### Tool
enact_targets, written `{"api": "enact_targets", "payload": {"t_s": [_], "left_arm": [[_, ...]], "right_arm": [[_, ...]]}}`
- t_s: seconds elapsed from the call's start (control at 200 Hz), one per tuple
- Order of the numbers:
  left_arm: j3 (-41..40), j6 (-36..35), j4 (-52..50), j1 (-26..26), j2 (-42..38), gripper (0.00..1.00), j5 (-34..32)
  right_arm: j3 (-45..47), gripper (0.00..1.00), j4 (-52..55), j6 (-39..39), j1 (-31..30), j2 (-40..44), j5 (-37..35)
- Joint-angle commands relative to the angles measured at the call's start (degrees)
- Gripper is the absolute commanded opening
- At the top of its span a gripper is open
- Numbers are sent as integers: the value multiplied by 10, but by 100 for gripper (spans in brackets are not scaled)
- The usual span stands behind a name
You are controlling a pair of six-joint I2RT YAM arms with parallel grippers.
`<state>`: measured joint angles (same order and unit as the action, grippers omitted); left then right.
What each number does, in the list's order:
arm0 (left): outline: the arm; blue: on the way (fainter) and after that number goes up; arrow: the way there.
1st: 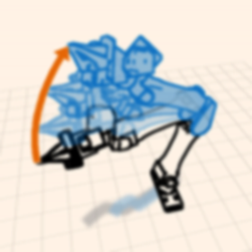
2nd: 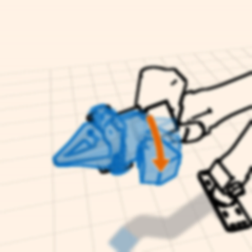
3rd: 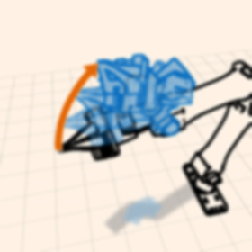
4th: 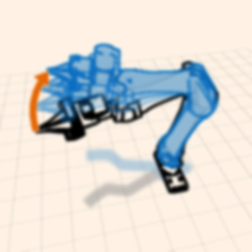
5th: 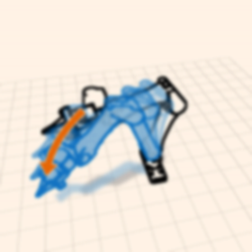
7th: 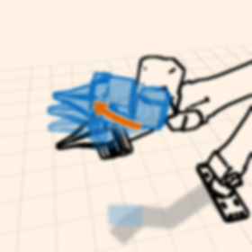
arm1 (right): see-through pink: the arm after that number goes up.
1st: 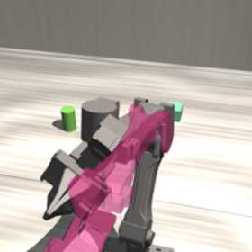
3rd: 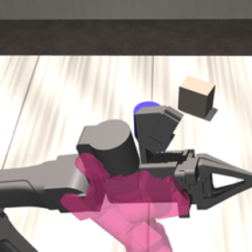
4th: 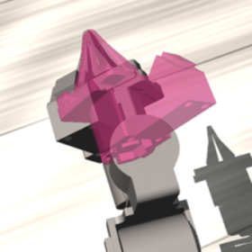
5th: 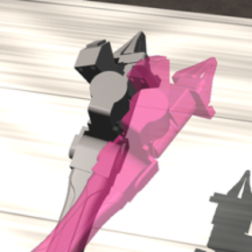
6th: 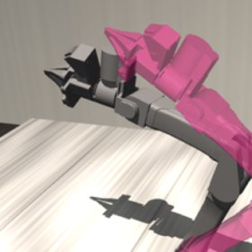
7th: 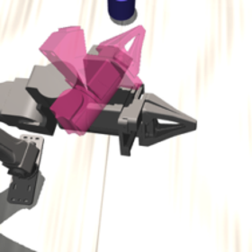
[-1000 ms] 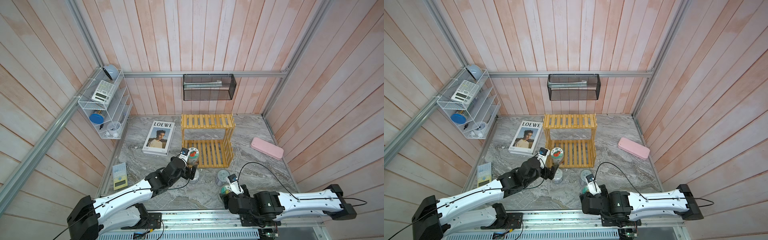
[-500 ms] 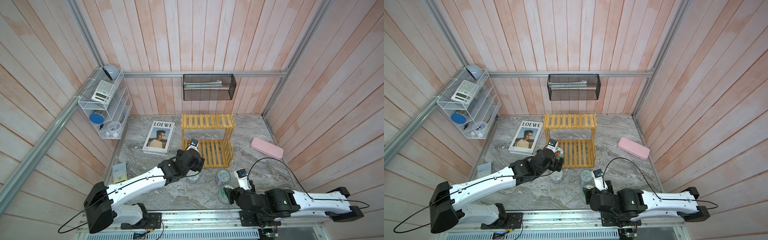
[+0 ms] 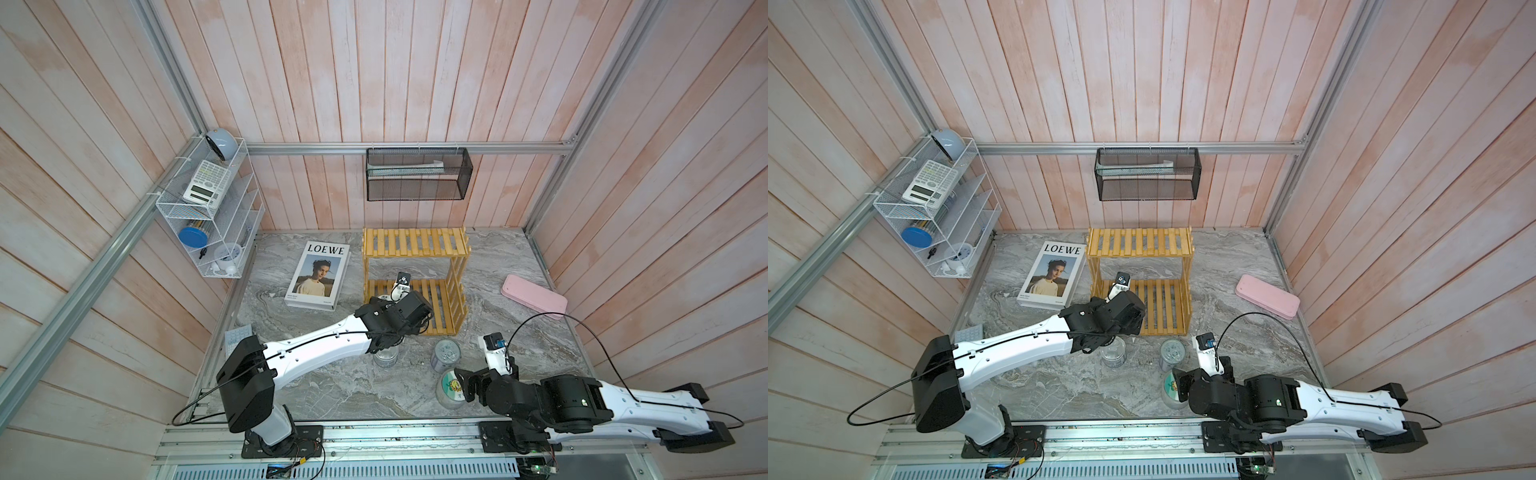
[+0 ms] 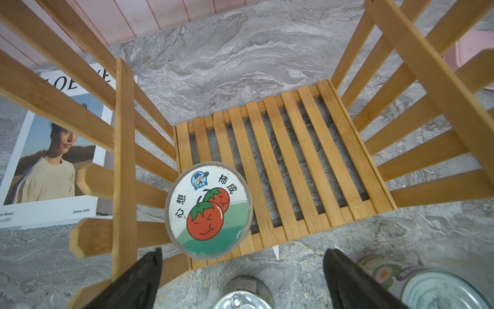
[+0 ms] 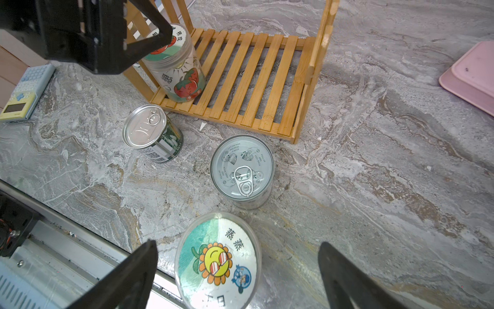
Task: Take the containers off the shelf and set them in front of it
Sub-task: 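Pick up a container from the shelf.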
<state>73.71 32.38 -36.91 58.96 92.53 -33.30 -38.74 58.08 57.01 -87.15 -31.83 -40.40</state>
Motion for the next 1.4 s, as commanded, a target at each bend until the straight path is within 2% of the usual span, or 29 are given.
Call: {"api": "enact_targets", "payload": {"t_s": [0.0, 0.41, 0.82, 1.11, 1.395], "left_arm": [[15, 45, -21, 2, 23, 100, -33], [56, 120, -31, 1, 107, 100, -112], [57, 238, -60, 4, 133, 100, -174], [58, 283, -82, 4, 144, 100, -193], [52, 314, -84, -5, 160, 100, -175]], "right_arm": [[-4, 98, 11, -8, 3, 7, -7], [6, 98, 0, -14, 10, 13, -1], [13, 98, -3, -14, 16, 18, 5], [14, 98, -4, -17, 20, 19, 8], [16, 98, -2, -17, 21, 22, 11]]}}
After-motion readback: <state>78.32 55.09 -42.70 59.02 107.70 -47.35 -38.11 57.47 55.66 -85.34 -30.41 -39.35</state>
